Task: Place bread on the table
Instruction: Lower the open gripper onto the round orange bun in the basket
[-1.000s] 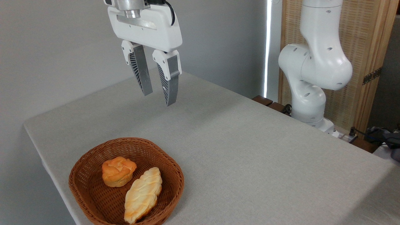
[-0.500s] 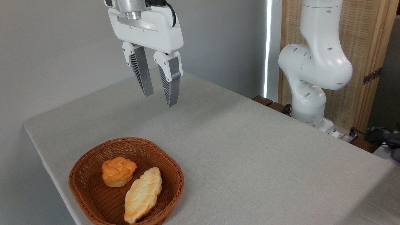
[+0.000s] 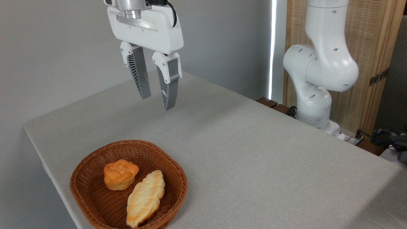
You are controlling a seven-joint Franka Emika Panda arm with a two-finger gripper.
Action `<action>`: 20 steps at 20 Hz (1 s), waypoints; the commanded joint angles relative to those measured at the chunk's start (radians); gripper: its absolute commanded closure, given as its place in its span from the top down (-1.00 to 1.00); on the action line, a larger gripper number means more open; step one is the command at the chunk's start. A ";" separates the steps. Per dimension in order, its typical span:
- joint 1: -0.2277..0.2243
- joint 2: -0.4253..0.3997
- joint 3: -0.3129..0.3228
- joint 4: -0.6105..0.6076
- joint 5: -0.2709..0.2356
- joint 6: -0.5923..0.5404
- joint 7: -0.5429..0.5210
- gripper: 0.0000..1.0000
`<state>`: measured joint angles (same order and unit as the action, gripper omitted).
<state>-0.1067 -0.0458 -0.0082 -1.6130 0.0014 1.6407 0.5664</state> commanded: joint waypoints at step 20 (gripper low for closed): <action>-0.007 0.253 -0.101 -0.214 -0.001 0.653 -0.010 1.00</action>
<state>-0.1199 0.1933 -0.0970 -1.8291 0.0013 2.2730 0.5661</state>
